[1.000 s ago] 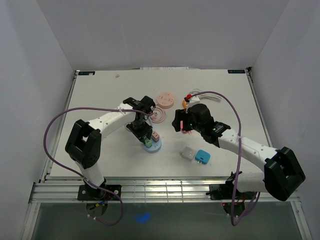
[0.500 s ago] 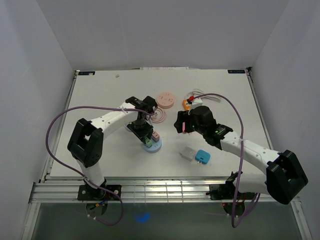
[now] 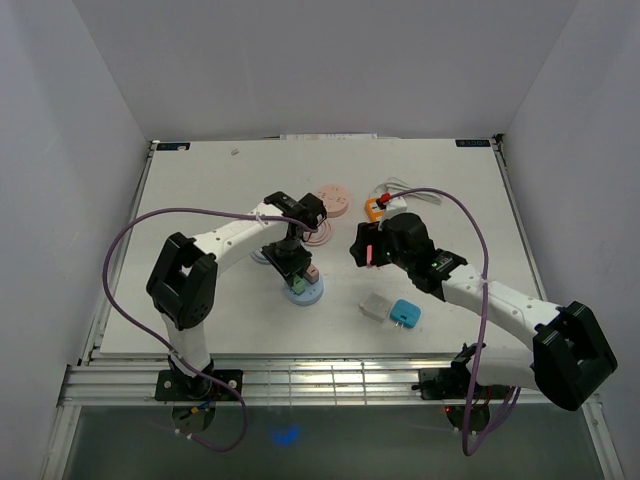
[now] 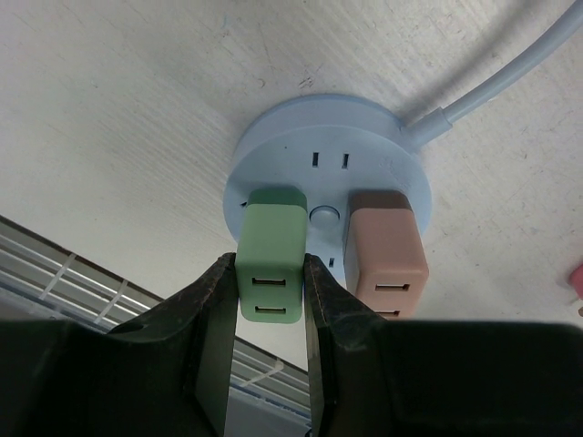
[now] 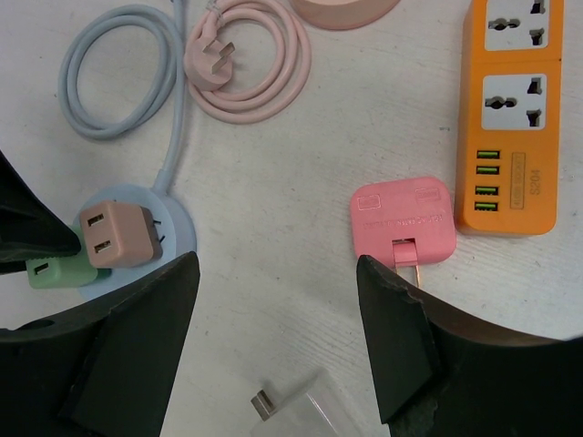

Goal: Insert the plug

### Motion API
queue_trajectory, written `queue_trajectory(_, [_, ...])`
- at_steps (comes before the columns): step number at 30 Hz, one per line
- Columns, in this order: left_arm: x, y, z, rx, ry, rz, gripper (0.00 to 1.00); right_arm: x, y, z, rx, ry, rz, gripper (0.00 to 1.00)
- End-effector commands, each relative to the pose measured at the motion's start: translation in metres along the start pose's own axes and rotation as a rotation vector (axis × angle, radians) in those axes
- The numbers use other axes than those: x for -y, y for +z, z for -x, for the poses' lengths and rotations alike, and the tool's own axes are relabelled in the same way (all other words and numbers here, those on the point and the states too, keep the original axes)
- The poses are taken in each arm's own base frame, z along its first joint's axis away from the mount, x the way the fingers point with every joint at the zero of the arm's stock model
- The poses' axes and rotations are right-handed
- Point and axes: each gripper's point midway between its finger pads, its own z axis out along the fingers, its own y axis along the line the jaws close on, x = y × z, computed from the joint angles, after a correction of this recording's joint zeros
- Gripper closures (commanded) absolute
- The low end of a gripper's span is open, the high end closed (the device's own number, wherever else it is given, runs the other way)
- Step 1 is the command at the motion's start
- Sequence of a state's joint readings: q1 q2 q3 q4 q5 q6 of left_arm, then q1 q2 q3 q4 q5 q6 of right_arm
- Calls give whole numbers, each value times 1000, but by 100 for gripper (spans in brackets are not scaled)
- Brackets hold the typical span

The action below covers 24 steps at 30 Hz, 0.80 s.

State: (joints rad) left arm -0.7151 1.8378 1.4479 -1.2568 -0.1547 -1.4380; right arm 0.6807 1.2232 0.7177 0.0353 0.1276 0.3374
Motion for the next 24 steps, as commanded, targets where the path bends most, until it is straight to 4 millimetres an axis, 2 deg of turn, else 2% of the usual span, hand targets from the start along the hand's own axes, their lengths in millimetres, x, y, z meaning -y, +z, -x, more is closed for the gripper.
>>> queue_trajectory(1, [-26,35,-9,5,27,108,100,-3,-5,18,72,2,18,25])
queue_trajectory(7, [-29,31,-10,6,29,18,100,-3,-5,18,72,4,18,25])
queue_trajectory(11, [-32,41,-14,-7,55,53,100,-5,-5,20,75,6,24,25])
queue_trajectory(13, [-25,39,-14,-8,68,27,100,-4,-6,22,81,8,20,25])
queue_trajectory(16, [-16,28,-8,23,82,-62,100,-4,-7,25,88,6,18,25])
queue_trajectory(18, [-14,16,-4,48,77,-123,95,-4,-8,25,86,3,15,25])
queue_trajectory(24, [-7,-1,8,90,106,-170,84,-5,-9,31,99,9,20,25])
